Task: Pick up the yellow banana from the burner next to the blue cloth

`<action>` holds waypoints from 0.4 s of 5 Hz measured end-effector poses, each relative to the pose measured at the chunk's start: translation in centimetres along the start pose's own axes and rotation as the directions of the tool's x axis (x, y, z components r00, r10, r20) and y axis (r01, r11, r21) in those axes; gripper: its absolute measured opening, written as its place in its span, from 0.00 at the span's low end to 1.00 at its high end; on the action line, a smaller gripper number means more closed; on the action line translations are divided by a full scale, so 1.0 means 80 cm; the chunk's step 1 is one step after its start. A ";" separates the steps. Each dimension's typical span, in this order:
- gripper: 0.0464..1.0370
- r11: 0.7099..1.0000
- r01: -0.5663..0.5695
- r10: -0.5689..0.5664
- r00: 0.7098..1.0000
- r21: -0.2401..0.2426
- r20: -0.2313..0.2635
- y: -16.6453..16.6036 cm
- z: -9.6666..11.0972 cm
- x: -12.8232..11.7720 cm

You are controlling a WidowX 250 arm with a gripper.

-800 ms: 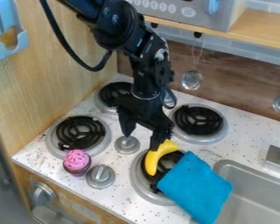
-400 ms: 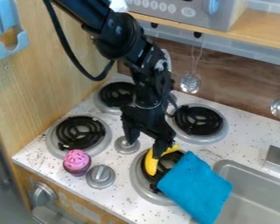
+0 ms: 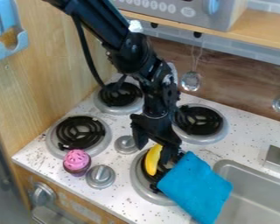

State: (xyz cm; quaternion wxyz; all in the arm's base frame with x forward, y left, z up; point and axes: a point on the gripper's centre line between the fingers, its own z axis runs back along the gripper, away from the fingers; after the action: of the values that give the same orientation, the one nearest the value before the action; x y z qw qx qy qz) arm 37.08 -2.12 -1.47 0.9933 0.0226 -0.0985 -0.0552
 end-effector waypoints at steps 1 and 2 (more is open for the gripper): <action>0.96 1.000 0.024 -0.024 0.999 -0.016 0.025 -0.003 -0.013 0.004; 0.96 0.999 0.030 -0.028 0.999 -0.032 0.036 -0.006 -0.016 0.010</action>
State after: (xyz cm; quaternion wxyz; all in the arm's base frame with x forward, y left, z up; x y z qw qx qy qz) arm 38.02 -2.63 -2.59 0.9908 0.0071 -0.1149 -0.0716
